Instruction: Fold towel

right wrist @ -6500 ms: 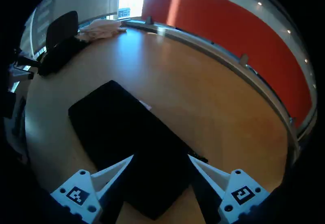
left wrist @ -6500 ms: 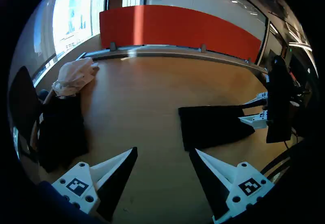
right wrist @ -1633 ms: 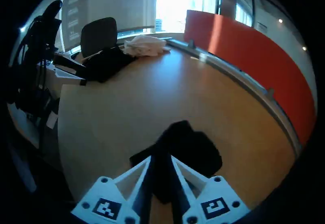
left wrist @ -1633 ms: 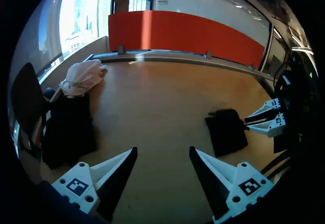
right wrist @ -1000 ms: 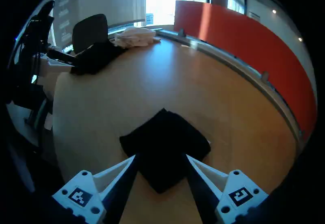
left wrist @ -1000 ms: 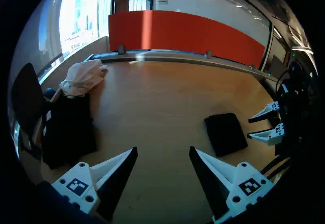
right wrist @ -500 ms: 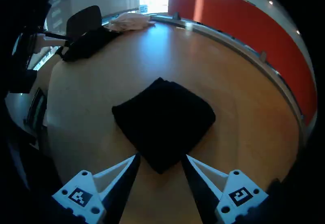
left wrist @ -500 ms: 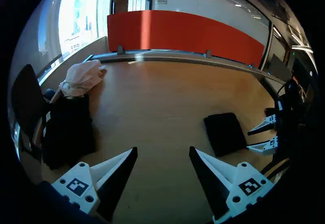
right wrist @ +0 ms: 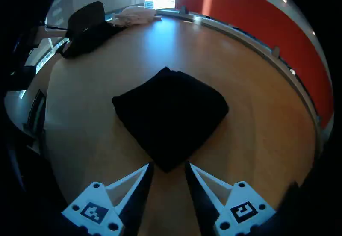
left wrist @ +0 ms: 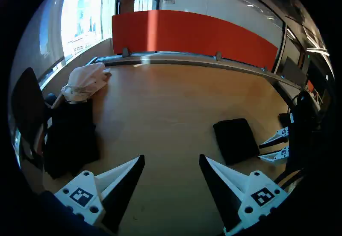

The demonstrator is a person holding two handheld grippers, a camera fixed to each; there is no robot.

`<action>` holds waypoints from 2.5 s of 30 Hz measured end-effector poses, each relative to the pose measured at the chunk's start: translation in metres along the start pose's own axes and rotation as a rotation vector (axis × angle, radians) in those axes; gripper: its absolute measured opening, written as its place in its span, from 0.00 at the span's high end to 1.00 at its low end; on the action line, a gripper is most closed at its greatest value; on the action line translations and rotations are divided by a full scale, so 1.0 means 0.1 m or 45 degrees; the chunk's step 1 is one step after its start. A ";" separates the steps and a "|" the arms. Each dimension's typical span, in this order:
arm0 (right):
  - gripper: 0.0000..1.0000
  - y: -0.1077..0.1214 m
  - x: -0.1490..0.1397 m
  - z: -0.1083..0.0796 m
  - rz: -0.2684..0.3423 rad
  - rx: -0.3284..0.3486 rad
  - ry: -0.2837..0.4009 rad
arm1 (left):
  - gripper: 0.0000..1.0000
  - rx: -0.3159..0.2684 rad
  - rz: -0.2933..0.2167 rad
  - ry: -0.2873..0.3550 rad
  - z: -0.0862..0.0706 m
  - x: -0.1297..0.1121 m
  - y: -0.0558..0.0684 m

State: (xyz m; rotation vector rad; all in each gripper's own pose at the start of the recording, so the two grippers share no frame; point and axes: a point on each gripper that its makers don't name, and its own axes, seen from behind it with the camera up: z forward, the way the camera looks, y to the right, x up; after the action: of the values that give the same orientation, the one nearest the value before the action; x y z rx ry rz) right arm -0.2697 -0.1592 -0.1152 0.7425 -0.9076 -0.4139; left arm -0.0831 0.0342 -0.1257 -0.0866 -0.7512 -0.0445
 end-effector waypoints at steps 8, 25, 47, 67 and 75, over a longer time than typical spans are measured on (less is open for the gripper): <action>0.71 -0.03 -0.03 0.02 0.012 0.001 -0.001 | 0.06 0.001 0.002 -0.001 0.00 -0.01 -0.01; 0.95 -0.02 0.04 0.01 0.048 0.012 0.027 | 0.06 0.003 0.008 0.007 0.03 0.00 -0.03; 0.95 0.24 1.14 -0.72 0.023 -0.012 0.300 | 0.06 0.001 0.011 0.001 0.19 -0.10 -0.03; 0.95 1.47 1.03 -1.67 0.132 -0.224 0.349 | 0.06 -0.015 0.047 0.004 0.27 -0.02 0.10; 0.95 2.05 0.79 -1.90 0.214 -0.311 0.326 | 0.06 -0.020 0.076 -0.005 0.31 -0.01 0.16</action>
State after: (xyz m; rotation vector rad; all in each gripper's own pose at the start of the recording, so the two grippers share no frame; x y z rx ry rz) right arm -0.0640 0.0089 0.0030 0.4779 -0.6582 -0.2678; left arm -0.1036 0.0532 -0.1044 -0.1243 -0.7517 0.0063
